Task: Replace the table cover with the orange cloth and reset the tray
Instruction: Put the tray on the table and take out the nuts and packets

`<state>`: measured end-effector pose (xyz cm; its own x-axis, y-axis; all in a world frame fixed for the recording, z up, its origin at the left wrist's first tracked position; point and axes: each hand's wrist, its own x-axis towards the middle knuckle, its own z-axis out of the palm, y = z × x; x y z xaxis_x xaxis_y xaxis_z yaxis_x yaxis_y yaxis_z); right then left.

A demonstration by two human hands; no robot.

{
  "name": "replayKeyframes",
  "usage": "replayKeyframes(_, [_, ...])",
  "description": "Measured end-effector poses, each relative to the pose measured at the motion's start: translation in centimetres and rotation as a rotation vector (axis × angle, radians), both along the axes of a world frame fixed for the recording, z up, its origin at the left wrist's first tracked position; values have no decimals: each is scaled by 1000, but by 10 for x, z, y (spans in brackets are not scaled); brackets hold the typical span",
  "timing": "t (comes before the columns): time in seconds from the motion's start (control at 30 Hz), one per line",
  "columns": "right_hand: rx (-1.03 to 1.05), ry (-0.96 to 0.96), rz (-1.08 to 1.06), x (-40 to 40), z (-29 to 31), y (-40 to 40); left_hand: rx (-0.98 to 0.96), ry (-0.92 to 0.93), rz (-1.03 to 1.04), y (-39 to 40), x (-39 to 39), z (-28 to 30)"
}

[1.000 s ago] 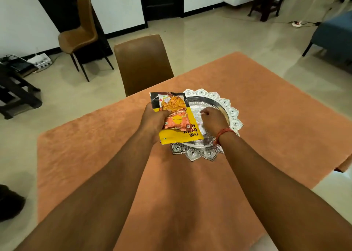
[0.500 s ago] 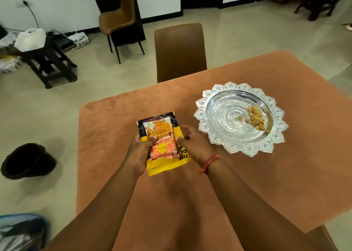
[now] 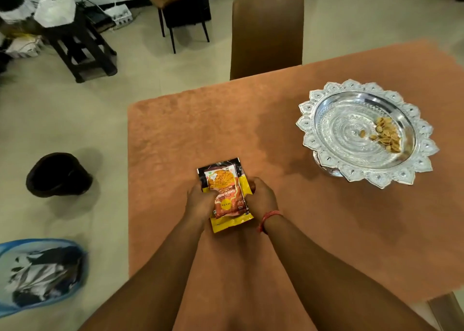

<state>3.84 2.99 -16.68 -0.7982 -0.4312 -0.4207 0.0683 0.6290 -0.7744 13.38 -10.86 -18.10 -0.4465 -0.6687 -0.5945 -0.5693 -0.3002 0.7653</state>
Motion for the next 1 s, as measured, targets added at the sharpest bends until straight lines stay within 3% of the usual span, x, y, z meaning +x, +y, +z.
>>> replayKeyframes(0.07, [85,62,87,0,5,1,-90,-66,-44,-22,5,-59])
replayKeyframes(0.13, [184,139,218,2,9,2,-173,-141,-51,-33,9,-78])
replayKeyframes(0.27, [138,358,273,-8,43,26,-397,-86,-146,13,-9,41])
replayKeyframes(0.4, [-66,667,38,-35,103,90,-602,226,-261,65,-60,120])
replayKeyframes(0.5, [-125,791,-111,-85,132,140,-677,388,-393,93,-103,147])
replayKeyframes(0.6, [100,759,-126,-159,146,184,-526,434,-582,127,-155,161])
replayKeyframes(0.7, [385,656,54,-220,147,202,-306,360,-688,160,-200,163])
replayKeyframes(0.83, [673,590,332,-254,133,198,-233,251,-749,184,-242,164])
replayKeyframes(1.0, [717,628,426,-262,115,191,-26,134,-643,196,-271,149])
